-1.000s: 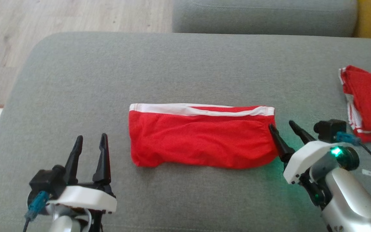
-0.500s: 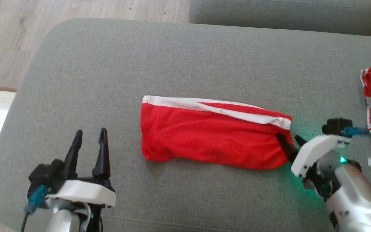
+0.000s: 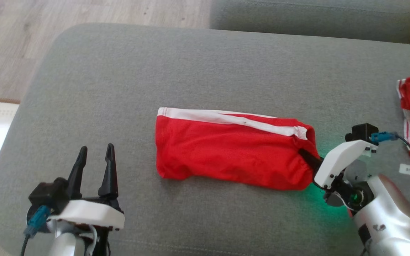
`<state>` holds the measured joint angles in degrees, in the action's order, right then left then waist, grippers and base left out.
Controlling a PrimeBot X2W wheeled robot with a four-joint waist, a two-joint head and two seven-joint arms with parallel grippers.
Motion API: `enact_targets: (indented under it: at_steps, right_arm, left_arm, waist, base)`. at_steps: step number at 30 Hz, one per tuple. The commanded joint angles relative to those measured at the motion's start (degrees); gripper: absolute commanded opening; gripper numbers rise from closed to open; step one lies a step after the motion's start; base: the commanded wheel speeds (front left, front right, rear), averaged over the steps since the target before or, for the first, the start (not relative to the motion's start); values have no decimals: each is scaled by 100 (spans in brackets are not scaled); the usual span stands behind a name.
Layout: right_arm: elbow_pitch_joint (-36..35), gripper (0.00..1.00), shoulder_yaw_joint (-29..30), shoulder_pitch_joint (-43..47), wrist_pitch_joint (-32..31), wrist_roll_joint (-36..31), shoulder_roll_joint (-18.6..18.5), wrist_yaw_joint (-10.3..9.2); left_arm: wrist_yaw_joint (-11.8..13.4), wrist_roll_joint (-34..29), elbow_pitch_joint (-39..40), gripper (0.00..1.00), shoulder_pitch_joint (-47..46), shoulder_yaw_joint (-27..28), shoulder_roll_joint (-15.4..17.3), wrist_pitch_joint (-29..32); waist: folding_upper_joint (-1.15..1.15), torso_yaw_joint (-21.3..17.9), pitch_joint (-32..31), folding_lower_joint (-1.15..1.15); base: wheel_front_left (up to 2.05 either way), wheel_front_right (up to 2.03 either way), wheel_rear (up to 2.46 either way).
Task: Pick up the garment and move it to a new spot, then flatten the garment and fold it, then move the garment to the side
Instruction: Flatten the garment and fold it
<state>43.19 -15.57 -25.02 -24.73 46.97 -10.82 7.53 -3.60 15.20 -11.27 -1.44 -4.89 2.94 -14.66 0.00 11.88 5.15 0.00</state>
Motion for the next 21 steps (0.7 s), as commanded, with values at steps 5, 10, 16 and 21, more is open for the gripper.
enact_targets:
  at_steps: [5, 10, 16, 21]
  right_arm:
    - [-559, 0, -83, -121, -387, 257, -405, -4]
    - [-1095, 0, -70, -132, -1024, 359, -1172, -4]
    - [-1378, 0, 319, -133, -1817, 752, -1540, -4]
    - [-1494, 0, 717, -174, -2488, 1517, -1091, -4]
  left_arm:
    - [-39, -58, 138, 100, -195, 206, -3, -34]
    - [-76, -50, 78, 100, -191, 199, -4, -34]
    - [-108, -9, -26, 100, -220, 144, -5, -34]
    - [-125, 16, -136, 100, -261, 59, -5, -34]
  waist:
    - [0, -216, -59, 0]
    - [0, -435, -85, 0]
    - [0, -553, -101, 0]
    - [0, -462, -111, 0]
  base:
    - [0, 0, 0]
    - [0, 0, 0]
    - [0, 0, 0]
    - [0, 0, 0]
